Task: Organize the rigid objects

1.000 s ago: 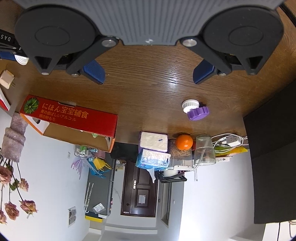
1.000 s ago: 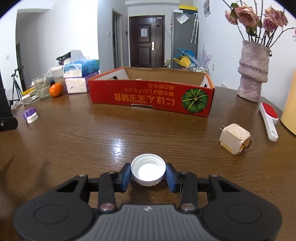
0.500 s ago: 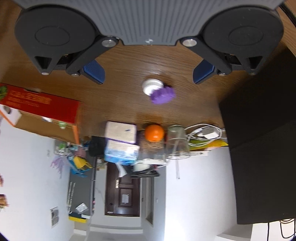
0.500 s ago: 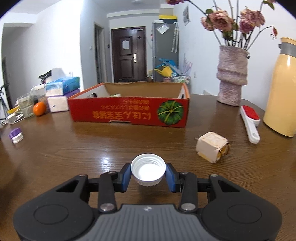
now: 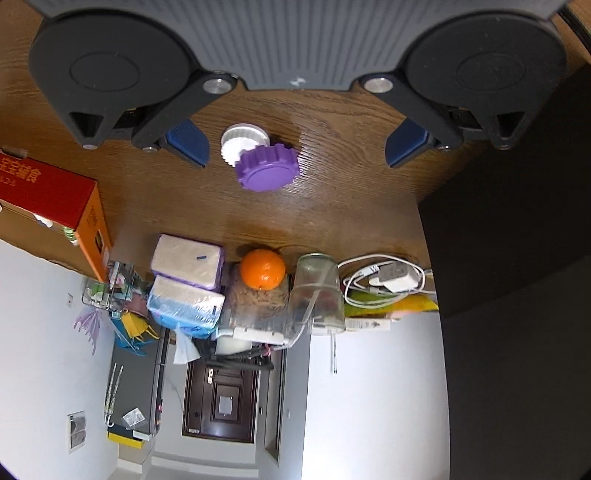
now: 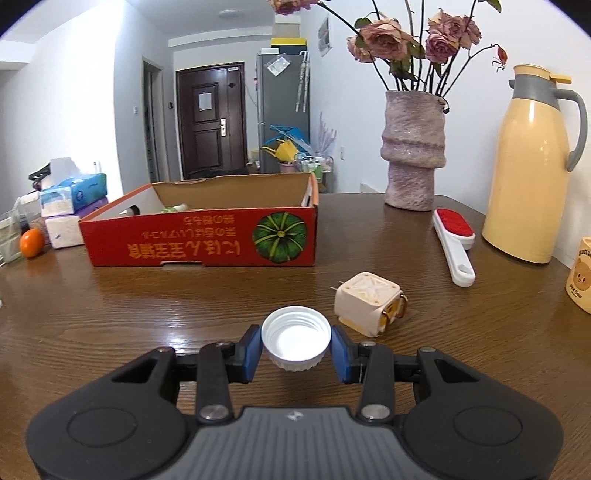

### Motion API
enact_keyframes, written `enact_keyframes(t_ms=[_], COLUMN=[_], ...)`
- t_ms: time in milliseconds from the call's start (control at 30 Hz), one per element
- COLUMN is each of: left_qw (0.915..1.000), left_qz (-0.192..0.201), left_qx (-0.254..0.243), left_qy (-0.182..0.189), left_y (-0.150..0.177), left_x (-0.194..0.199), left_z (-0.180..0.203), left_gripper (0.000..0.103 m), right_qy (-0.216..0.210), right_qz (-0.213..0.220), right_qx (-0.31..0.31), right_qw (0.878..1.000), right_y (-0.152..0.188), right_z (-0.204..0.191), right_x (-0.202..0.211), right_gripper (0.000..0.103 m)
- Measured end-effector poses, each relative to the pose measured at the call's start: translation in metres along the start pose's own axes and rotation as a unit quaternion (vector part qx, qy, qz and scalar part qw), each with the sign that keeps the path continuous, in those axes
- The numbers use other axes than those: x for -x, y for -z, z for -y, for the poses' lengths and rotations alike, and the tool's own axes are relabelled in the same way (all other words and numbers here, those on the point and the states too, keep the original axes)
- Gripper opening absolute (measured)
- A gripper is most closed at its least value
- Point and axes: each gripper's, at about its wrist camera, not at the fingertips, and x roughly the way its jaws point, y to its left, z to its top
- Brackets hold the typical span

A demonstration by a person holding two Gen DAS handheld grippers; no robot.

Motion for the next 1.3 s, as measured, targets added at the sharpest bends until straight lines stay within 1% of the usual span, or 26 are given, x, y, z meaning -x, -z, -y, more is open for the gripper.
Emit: enact_keyframes(t_ms=[167,333,500,533,567,600,667,700,767,967,1300], left_qw=[0.9997,0.9998,0.9991,0.9989,0.9987,0.9983,0.9973,0.9968,0.9967,0.9982,0.9994], left_qz=[-0.019,-0.02,-0.039,-0.043,-0.048,-0.054,-0.063,-0.065,-0.062,-0.043,-0.013], left_qx=[0.007,0.003,0.017,0.018,0.018,0.019,0.023,0.024,0.024,0.022,0.032], left_qy=[0.016,0.006,0.001,0.004,0.007,0.013,0.032,0.041,0.045,0.034,0.005], left_y=[-0.003,-0.009,-0.014,-0.013,-0.013,-0.012,-0.012,-0.012,-0.012,-0.014,-0.016], left_x=[-0.021,-0.04,-0.063,-0.066,-0.067,-0.069,-0.072,-0.072,-0.07,-0.06,-0.037], left_z=[-0.001,0.007,0.007,0.006,0.006,0.005,0.003,0.002,0.001,0.0,-0.007], left_gripper=[0.103,0.103,0.103,0.097,0.087,0.082,0.057,0.055,0.054,0.053,0.053], right_qy=[0.007,0.011,0.012,0.012,0.012,0.011,0.01,0.01,0.01,0.009,0.007], right_qz=[-0.003,-0.005,-0.004,-0.005,-0.005,-0.006,-0.008,-0.008,-0.006,-0.003,0.009], right_qx=[0.003,0.004,0.0,0.0,0.0,0.0,0.0,0.0,0.0,0.002,0.009], right_qw=[1.0,1.0,1.0,1.0,1.0,1.0,1.0,1.0,1.0,1.0,1.0], right_y=[0.001,0.002,0.002,0.002,0.002,0.002,0.002,0.002,0.002,0.002,0.003], right_z=[-0.002,-0.003,-0.001,-0.001,-0.001,-0.001,-0.001,-0.001,-0.001,-0.002,-0.005], right_x=[-0.003,-0.005,-0.005,-0.006,-0.006,-0.007,-0.007,-0.007,-0.007,-0.006,0.0], right_gripper=[0.039,0.039,0.039,0.039,0.039,0.039,0.039,0.039,0.039,0.039,0.039])
